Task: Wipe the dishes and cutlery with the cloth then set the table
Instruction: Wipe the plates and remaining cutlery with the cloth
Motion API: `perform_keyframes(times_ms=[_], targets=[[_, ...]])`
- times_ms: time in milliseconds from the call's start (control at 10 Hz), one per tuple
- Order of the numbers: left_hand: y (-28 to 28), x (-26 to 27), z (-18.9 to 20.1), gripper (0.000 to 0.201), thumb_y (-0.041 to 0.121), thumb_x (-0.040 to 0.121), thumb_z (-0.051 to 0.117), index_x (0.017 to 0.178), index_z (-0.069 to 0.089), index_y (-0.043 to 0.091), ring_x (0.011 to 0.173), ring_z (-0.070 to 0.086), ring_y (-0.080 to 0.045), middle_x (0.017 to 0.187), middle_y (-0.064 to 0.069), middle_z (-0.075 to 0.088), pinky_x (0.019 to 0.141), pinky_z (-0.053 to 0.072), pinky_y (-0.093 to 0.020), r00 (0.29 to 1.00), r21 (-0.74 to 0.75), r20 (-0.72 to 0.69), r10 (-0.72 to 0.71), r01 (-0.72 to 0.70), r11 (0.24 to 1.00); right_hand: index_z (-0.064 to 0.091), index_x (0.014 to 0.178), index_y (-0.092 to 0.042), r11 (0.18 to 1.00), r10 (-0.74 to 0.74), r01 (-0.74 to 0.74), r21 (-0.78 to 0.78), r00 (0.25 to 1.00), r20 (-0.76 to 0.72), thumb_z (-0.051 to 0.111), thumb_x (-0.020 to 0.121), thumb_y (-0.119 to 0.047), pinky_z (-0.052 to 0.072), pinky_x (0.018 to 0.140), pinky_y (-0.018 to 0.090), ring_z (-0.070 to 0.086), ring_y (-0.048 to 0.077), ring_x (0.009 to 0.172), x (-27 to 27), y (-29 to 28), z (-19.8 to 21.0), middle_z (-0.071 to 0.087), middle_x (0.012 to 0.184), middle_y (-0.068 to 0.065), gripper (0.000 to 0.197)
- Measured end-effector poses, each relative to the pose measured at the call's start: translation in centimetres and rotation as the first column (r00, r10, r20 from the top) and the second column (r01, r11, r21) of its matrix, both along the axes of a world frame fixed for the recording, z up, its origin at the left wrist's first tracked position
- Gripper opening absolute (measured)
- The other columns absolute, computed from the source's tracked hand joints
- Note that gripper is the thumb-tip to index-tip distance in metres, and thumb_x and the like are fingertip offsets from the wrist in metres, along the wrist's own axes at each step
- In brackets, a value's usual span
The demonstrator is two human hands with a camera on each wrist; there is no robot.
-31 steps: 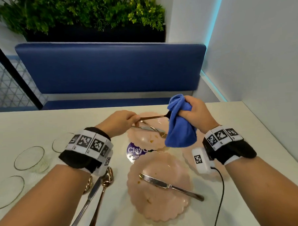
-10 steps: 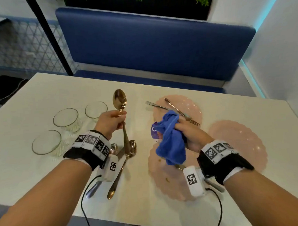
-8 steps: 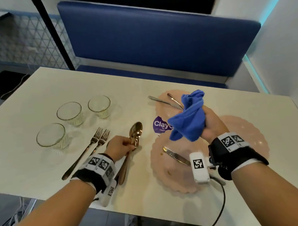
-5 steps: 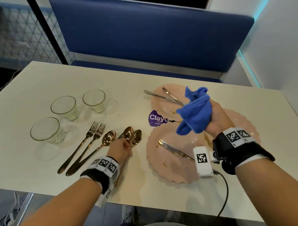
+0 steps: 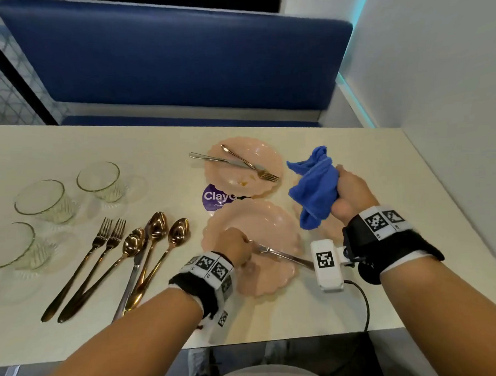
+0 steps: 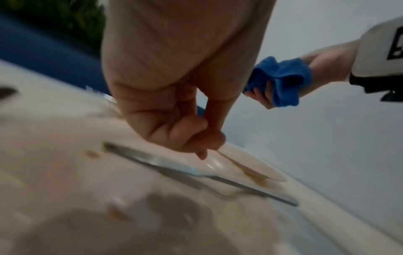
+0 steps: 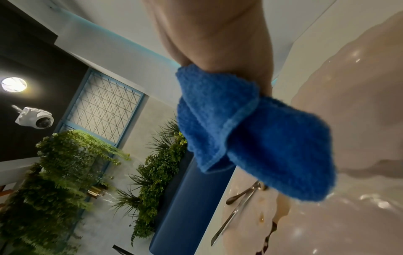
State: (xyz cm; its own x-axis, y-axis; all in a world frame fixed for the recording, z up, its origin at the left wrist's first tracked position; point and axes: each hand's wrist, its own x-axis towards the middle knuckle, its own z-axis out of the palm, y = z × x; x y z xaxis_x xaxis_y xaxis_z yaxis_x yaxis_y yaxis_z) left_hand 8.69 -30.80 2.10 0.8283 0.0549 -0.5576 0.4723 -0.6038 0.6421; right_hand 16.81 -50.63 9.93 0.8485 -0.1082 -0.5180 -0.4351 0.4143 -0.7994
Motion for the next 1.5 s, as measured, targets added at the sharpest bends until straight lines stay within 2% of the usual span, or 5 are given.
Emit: perform_keyframes(times_ms=[200, 500, 800, 1100, 1500], targets=[[-6.3, 0.0, -1.1, 0.037, 0.034, 0.087, 0.061, 0.06, 0.055, 0.009, 0.032, 0.049, -0.012, 0.038, 0.003, 0.053, 0.039, 0.042, -0.018, 0.94, -0.206, -0.272, 0.205, -0.265, 0.942, 0.067, 0.097, -0.012, 0.927, 0.256, -0.272, 0.258, 0.962, 0.093, 0.047, 0.097, -0.041, 0.039, 0.103, 0.024, 0.062, 0.017, 0.106, -1.4, -2.6, 1.3, 0.061, 0.117, 0.001, 0.035], [-7.0, 0.5, -2.2, 0.028, 0.005, 0.083, 0.065, 0.061, 0.048, 0.009, 0.024, 0.04, -0.01, 0.042, -0.003, 0.048, 0.035, 0.033, -0.013, 0.809, -0.366, -0.396, 0.435, -0.573, 0.733, 0.043, 0.137, -0.003, 0.91, 0.395, -0.406, 0.087, 0.91, 0.123, 0.037, 0.102, -0.018, 0.041, 0.102, 0.028, 0.048, 0.021, 0.129, -1.1, -3.2, -0.5, 0.05, 0.139, 0.012, 0.039], [-3.5, -0.3, 0.1, 0.021, 0.02, 0.097, 0.047, 0.079, 0.053, 0.011, 0.064, 0.052, -0.022, 0.068, -0.007, 0.051, 0.061, 0.047, -0.031, 0.919, -0.418, -0.198, 0.342, -0.394, 0.818, 0.057, 0.108, -0.004, 0.88, 0.467, -0.462, 0.107, 0.884, -0.027, 0.039, 0.098, -0.015, 0.043, 0.089, 0.018, 0.054, 0.013, 0.107, -1.3, -1.9, -2.6, 0.056, 0.115, 0.007, 0.023], [-1.1, 0.1, 2.8, 0.024, 0.025, 0.089, 0.039, 0.071, 0.053, 0.017, 0.037, 0.036, -0.017, 0.055, -0.006, 0.043, 0.046, 0.032, -0.029, 0.953, -0.42, -0.01, 0.303, -0.279, 0.864, 0.039, 0.137, 0.0, 0.796, 0.557, -0.548, 0.258, 0.829, 0.043, 0.027, 0.103, -0.021, 0.045, 0.096, 0.025, 0.055, 0.016, 0.109, -1.9, 4.8, -4.6, 0.053, 0.126, 0.011, 0.042], [1.6, -0.1, 5.0, 0.022, 0.022, 0.097, 0.044, 0.082, 0.051, 0.008, 0.043, 0.032, -0.011, 0.058, 0.001, 0.042, 0.042, 0.026, -0.023, 0.939, -0.319, 0.291, 0.185, -0.087, 0.944, 0.066, 0.108, -0.005, 0.963, 0.251, -0.231, -0.14, 0.958, 0.14, 0.069, 0.082, -0.016, 0.049, 0.095, 0.055, 0.064, 0.037, 0.102, 1.1, 10.3, -2.1, 0.066, 0.108, 0.021, 0.029]])
